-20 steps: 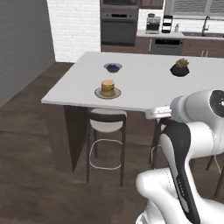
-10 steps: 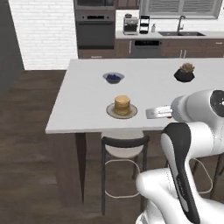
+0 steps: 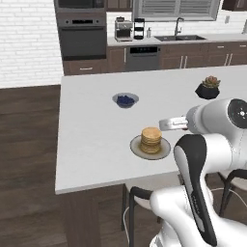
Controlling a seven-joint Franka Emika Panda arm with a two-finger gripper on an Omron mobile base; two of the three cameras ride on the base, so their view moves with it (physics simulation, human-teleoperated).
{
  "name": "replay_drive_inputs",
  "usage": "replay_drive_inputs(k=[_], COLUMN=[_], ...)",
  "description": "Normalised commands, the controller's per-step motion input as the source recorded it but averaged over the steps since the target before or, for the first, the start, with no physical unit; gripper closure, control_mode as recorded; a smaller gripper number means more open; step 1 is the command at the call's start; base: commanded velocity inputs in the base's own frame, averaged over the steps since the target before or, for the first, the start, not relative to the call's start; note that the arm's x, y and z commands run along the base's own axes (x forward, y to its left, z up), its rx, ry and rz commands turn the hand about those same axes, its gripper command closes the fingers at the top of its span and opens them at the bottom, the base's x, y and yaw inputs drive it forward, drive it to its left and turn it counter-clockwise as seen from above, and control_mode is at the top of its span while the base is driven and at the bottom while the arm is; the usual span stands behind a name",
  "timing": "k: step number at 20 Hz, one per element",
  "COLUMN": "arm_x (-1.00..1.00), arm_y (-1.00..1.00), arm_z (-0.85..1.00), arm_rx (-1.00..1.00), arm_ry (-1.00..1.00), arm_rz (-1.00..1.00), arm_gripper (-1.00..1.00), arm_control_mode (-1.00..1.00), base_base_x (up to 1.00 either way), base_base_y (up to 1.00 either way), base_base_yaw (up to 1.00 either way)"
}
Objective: Take the strawberry from the fridge and place it on top of the pancake, located on the dining counter.
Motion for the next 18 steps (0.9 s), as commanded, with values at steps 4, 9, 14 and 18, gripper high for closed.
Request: replay_drive_inputs(k=[4,9,14,18], arm_x=[0.0,0.6,0.98,0.58], arm_y=[0.0,-0.11,-0.38,-0.29], arm_z=[0.0,-0.02,-0.02,-0.14], arm_rx=[0.0,0.03,0.05,0.01], arm_ry=[0.0,0.16,0.44,0.34], arm_rz=[0.0,-0.04,0.0,0.0], arm_gripper=[1.0,1.0,1.0,1.0], arm_control_mode=[1.0,-1.0,-1.0,-1.0], base_base_x=[1.0,0.4,0.0,0.0], base_base_y=[-0.15,-0.11,0.0,0.0], base_base_yaw=[-0.22,-0.05,0.0,0.0])
